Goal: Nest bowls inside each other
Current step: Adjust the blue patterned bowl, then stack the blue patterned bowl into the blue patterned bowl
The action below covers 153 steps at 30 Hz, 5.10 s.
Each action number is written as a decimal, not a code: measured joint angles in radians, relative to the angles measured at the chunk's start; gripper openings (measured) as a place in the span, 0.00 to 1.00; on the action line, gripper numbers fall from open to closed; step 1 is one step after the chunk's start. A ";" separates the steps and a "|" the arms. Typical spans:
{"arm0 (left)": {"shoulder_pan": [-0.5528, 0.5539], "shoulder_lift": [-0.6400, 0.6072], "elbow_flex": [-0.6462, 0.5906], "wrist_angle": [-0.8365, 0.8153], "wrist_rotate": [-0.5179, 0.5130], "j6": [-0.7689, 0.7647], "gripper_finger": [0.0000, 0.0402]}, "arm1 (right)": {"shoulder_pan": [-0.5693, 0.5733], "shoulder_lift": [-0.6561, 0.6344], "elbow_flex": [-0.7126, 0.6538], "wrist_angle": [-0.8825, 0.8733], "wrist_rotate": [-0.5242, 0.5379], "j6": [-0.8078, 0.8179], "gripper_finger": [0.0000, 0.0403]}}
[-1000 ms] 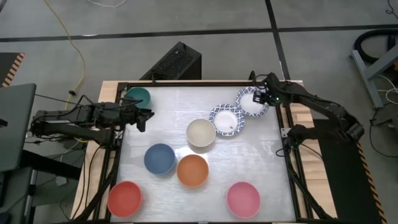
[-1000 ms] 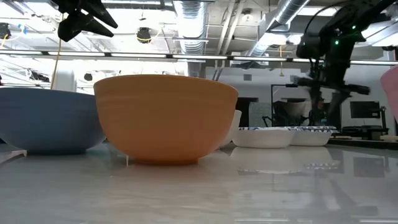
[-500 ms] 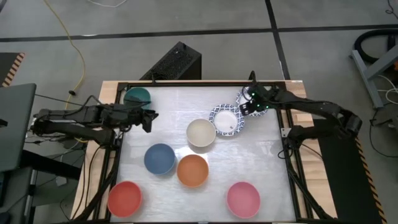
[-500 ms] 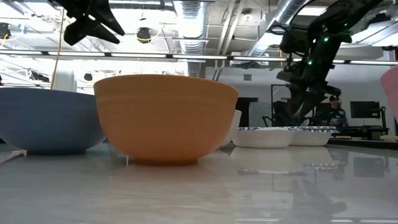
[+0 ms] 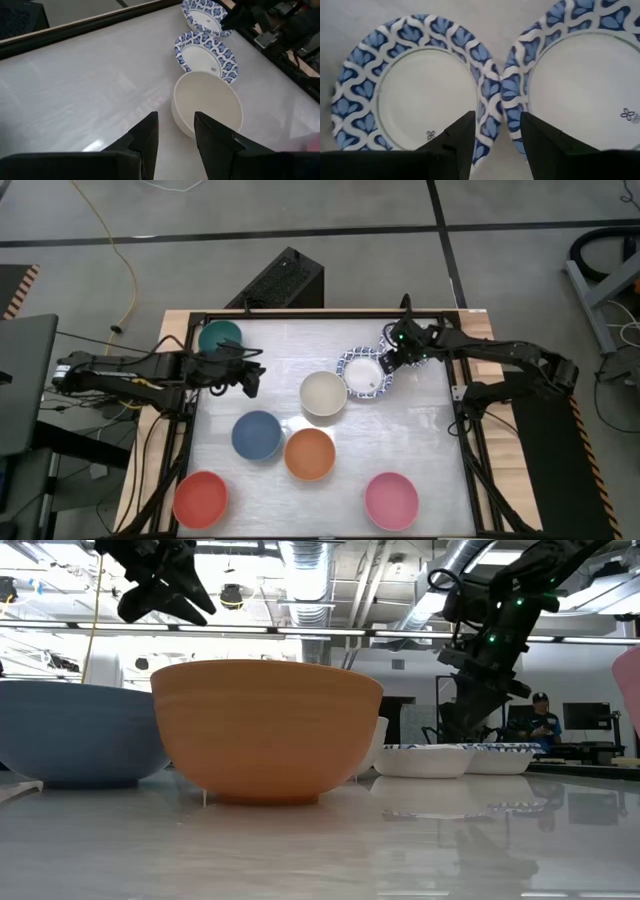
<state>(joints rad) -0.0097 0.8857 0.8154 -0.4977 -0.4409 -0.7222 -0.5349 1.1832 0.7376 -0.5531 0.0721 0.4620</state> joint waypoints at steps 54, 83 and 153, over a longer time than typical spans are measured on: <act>0.000 0.000 0.000 0.026 0.036 -0.051 0.29 | -0.030 -0.063 0.121 -0.209 0.067 0.210 0.44; 0.000 -0.001 0.000 0.045 0.034 0.004 0.37 | 0.329 0.230 0.095 -0.210 0.144 0.816 0.65; 0.000 -0.001 0.000 0.044 0.034 -0.024 0.37 | -0.144 -0.175 0.293 -0.609 0.203 0.610 0.04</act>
<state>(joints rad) -0.0097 0.8848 0.8158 -0.4538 -0.4065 -0.7465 -0.6788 1.0084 1.0307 -1.1623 0.2749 1.0718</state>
